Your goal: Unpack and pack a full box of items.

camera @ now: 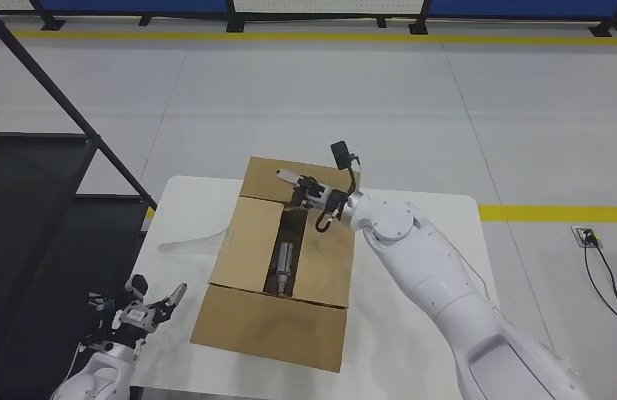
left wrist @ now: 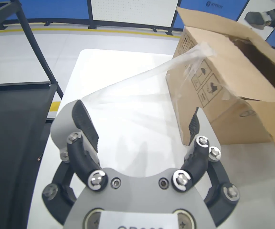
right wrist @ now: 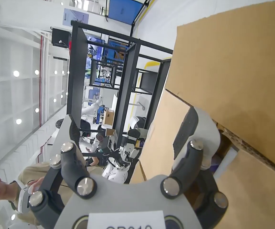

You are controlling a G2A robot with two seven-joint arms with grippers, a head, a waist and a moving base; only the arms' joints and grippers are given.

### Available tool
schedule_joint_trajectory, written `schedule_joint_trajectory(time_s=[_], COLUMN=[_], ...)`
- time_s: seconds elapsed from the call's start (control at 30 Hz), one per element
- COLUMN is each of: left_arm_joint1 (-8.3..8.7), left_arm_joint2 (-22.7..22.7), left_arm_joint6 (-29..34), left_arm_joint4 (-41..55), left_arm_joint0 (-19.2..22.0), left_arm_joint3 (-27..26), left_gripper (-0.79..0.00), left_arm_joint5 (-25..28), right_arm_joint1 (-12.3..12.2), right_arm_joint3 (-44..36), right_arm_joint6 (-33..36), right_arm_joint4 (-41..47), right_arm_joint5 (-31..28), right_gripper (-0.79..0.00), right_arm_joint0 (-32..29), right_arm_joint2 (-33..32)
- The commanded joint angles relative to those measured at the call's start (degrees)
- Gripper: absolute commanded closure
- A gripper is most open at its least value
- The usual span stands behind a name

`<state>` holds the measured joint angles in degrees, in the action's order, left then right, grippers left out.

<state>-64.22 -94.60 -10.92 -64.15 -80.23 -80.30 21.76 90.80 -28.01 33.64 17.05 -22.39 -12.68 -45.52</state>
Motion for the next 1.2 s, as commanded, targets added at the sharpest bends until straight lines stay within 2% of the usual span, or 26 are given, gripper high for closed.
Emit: schedule_joint_trajectory(time_s=[0.0, 0.07, 0.2, 0.37, 0.57, 0.9, 1.17], left_arm_joint1=[-0.23, -0.44, -0.78, -1.05, -1.02, -0.76, -0.68], left_arm_joint2=[2.3, 4.2, 7.3, 9.0, 9.2, 8.6, 6.6], left_arm_joint6=[1.0, 1.0, -0.2, -2.0, -3.0, -5.7, -6.9], left_arm_joint4=[-1.4, -3.1, -6.5, -8.2, -9.0, -10.8, -8.1], left_arm_joint0=[3.2, 5.4, 7.4, 7.2, 6.0, 3.2, 1.7], left_arm_joint3=[2.4, 3.9, 4.7, 4.1, 2.9, 1.2, 2.1], left_gripper=[-0.785, -0.785, -0.785, -0.785, -0.785, -0.785, -0.785], left_arm_joint5=[-0.8, -1.4, -2.0, -2.9, -2.2, -1.2, -1.5], right_arm_joint1=[0.0, 0.0, -0.3, -0.7, -0.6, 1.0, 3.1], right_arm_joint3=[0.0, -0.8, -3.4, -5.0, -6.1, -3.9, 0.5], right_arm_joint6=[-0.3, 0.1, 3.9, 8.2, 11.2, 17.2, 23.5], right_arm_joint4=[0.0, -0.5, -3.0, -5.1, -6.6, -5.7, -0.3], right_arm_joint5=[0.0, 0.7, 5.6, 11.8, 16.2, 16.4, 11.5], right_gripper=[-0.785, -0.785, -0.785, -0.785, -0.785, -0.785, -0.785], right_arm_joint0=[0.0, -0.8, -2.5, -3.1, -3.2, -2.4, -1.2], right_arm_joint2=[0.0, 0.2, 0.8, 1.0, 1.3, 2.3, 1.8])
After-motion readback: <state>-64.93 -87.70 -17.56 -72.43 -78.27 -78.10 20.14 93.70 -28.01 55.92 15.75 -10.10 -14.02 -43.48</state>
